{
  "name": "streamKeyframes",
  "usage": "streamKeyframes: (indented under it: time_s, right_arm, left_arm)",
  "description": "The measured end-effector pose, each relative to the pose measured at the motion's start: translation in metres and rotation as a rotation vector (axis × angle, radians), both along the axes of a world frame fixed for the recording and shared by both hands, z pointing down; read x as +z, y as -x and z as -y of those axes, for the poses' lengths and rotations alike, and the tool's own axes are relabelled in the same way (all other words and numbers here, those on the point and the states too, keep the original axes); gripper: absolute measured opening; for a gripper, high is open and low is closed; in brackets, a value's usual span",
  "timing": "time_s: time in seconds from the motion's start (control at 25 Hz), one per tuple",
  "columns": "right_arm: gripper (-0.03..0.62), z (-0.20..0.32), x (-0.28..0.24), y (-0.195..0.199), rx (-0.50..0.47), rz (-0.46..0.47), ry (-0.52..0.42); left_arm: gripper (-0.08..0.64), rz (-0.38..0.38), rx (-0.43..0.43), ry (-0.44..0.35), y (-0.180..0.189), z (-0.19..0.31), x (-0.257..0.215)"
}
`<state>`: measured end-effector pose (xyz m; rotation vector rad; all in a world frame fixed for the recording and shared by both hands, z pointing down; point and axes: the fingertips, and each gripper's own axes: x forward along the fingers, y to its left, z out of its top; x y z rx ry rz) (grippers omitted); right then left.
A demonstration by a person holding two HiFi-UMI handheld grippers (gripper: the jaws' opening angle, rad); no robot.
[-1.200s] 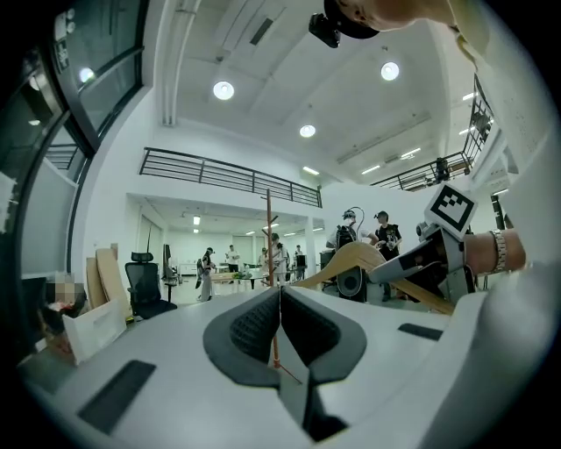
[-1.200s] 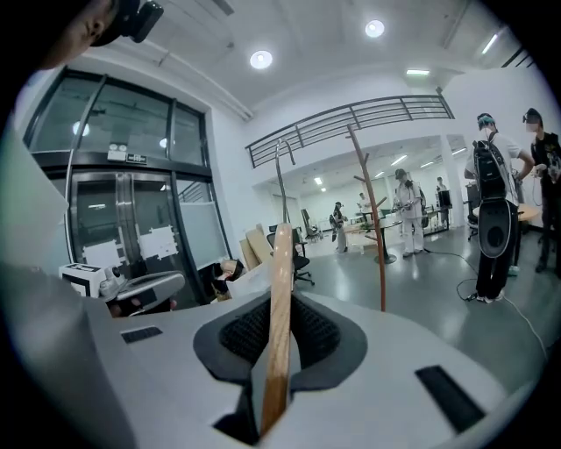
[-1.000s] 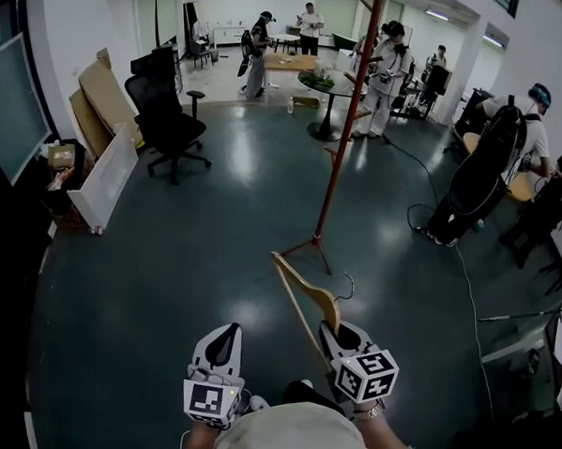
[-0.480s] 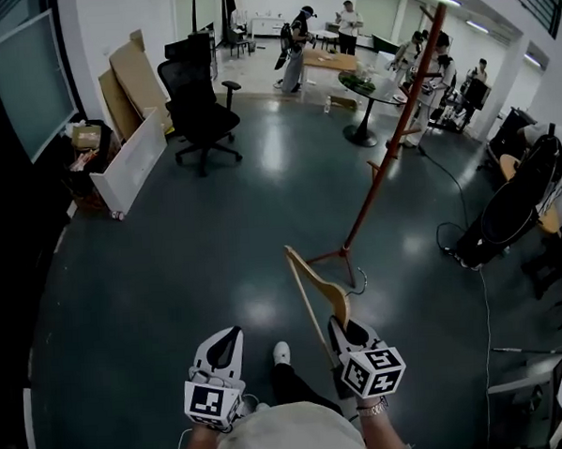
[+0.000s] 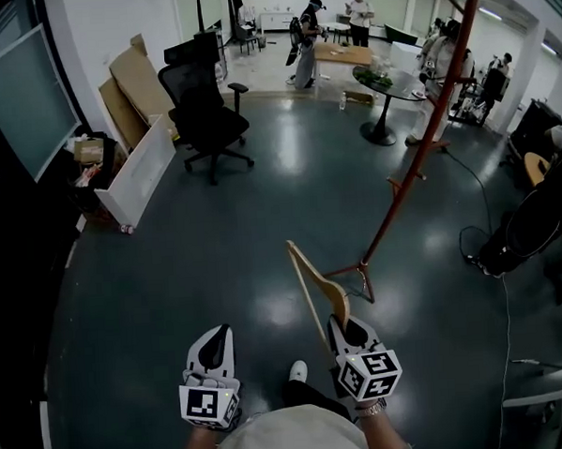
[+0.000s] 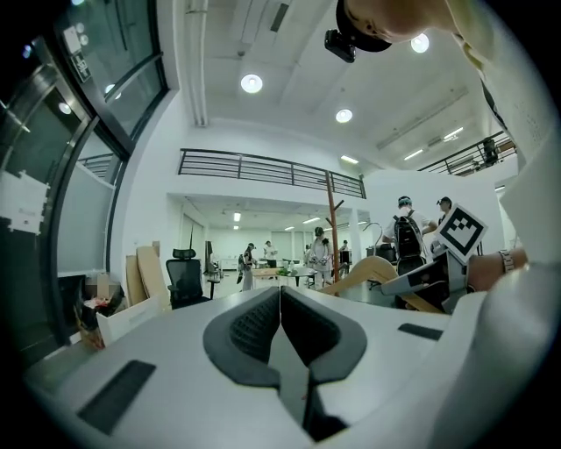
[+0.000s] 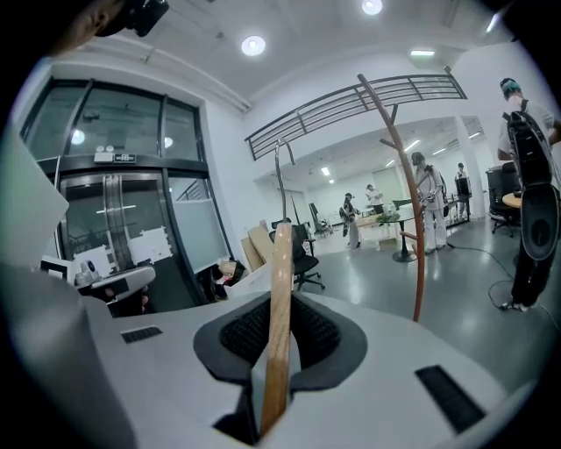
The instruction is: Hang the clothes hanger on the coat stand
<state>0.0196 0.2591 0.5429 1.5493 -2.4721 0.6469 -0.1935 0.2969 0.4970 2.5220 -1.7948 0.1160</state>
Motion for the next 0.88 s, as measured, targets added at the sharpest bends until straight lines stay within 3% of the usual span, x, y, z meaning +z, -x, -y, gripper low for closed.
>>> streamKeyframes:
  time_s: [0.24, 0.52, 0.88]
  right_arm:
    - [0.069, 0.074, -0.012, -0.015, -0.051, -0.011, 0.017]
    - [0.069, 0.13, -0.015, -0.02, -0.075, -0.022, 0.023]
    - [0.069, 0.19, -0.001, -0.035, -0.004, -0.039, 0.043]
  left_arm:
    - [0.014, -0.008, 0.001, -0.007, -0.023, 0.076, -0.015]
    - [0.014, -0.014, -0.036, 0.017, -0.028, 0.128, -0.006]
    - [0.014, -0.027, 0.005, 0.004, -0.033, 0.212, 0.001]
